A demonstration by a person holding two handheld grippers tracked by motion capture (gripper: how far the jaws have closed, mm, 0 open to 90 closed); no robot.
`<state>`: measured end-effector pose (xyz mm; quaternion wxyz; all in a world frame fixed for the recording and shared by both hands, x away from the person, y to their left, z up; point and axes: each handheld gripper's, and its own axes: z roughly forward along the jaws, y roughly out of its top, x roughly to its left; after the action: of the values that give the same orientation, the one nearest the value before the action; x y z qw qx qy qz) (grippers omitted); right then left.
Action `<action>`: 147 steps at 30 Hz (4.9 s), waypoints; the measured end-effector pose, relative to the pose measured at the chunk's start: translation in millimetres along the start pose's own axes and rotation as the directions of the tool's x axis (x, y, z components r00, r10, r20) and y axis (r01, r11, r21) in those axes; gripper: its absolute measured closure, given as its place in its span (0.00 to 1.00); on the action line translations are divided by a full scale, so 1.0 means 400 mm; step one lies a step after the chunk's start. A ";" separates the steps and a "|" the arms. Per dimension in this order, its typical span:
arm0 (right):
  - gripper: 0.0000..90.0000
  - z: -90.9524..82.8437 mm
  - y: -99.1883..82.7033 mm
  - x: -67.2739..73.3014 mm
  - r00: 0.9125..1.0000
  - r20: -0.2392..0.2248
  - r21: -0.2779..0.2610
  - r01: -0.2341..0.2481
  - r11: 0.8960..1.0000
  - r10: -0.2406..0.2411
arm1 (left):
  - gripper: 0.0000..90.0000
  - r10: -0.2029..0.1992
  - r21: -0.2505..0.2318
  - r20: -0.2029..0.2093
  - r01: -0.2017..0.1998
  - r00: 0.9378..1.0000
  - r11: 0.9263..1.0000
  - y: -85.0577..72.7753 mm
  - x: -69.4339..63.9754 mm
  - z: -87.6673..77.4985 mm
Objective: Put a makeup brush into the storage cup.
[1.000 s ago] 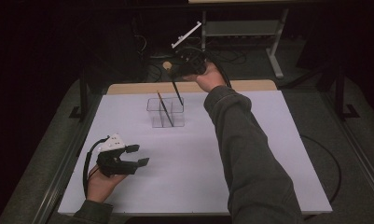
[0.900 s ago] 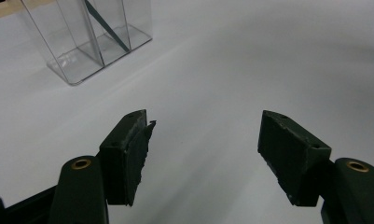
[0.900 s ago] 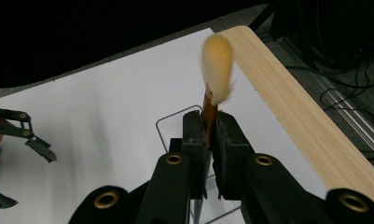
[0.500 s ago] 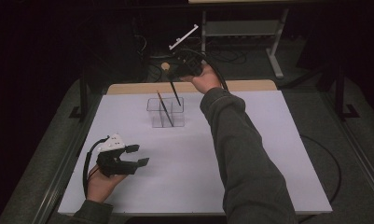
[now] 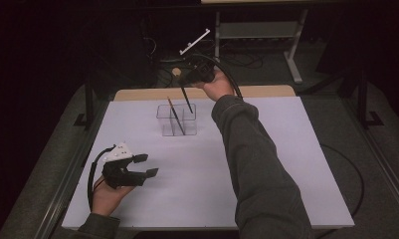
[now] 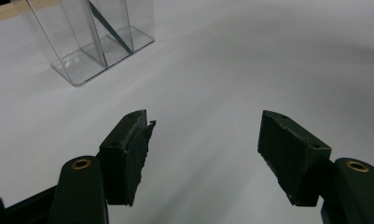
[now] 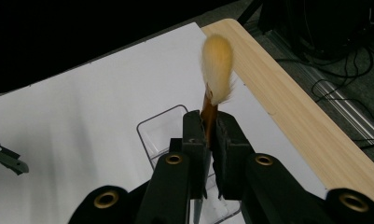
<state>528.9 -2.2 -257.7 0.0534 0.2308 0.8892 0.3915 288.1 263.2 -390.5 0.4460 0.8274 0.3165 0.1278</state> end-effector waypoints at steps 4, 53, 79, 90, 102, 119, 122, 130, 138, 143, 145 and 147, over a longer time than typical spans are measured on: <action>0.92 0.008 -0.002 -0.001 1.000 0.003 0.006 -0.004 1.000 0.004 | 0.36 0.013 0.002 -0.002 -0.013 1.000 1.000 0.001 0.002 -0.002; 0.92 0.075 -0.073 -0.009 0.999 0.000 0.016 -0.049 0.999 0.049 | 0.36 0.008 0.010 0.007 -0.008 1.000 1.000 0.000 0.000 0.002; 0.91 0.103 -0.124 -0.011 0.996 0.012 0.017 -0.090 0.996 0.090 | 0.36 0.003 0.009 0.015 -0.003 1.000 1.000 -0.001 0.000 0.006; 0.91 0.121 -0.140 -0.010 0.996 0.017 0.022 -0.090 0.996 0.089 | 0.36 0.002 0.012 0.015 -0.002 1.000 1.000 -0.001 -0.001 0.007; 0.77 0.126 -0.164 -0.015 0.989 0.036 0.055 -0.146 0.988 0.145 | 0.36 -0.002 0.021 0.022 0.002 1.000 1.000 -0.002 -0.002 0.012; 0.67 0.068 -0.204 -0.009 0.982 0.027 -0.020 -0.188 0.982 0.189 | 0.35 -0.006 0.022 0.021 0.006 1.000 1.000 -0.003 -0.006 0.020; 0.66 0.054 -0.213 -0.009 0.981 0.039 -0.025 -0.190 0.981 0.191 | 0.33 -0.008 0.026 0.025 0.007 1.000 1.000 -0.003 -0.009 0.022; 0.61 0.026 -0.247 0.004 0.978 0.044 -0.035 -0.204 0.978 0.206 | 0.33 0.002 0.026 0.026 -0.002 1.000 1.000 -0.003 -0.006 0.019; 0.54 0.005 -0.284 0.015 0.976 0.070 -0.049 -0.205 0.978 0.208 | 0.32 -0.013 0.018 0.019 0.013 1.000 1.000 -0.006 -0.001 0.011; 0.52 -0.005 -0.301 0.022 0.974 0.075 -0.046 -0.210 0.977 0.213 | 0.32 -0.030 0.012 0.020 0.029 0.999 0.999 -0.008 -0.003 0.013; 0.52 -0.011 -0.308 0.023 0.976 0.082 -0.057 -0.197 0.979 0.201 | 0.32 -0.033 0.007 0.021 0.033 0.999 0.999 -0.007 -0.005 0.013; 0.52 -0.019 -0.312 0.027 0.974 0.086 -0.058 -0.204 0.977 0.208 | 0.32 -0.047 -0.008 0.024 0.047 0.999 0.999 -0.006 -0.007 0.014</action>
<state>471.1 -75.7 -341.4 0.0588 0.3380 0.8472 0.4056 287.7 258.8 -395.3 0.4560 0.8194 0.3300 0.1087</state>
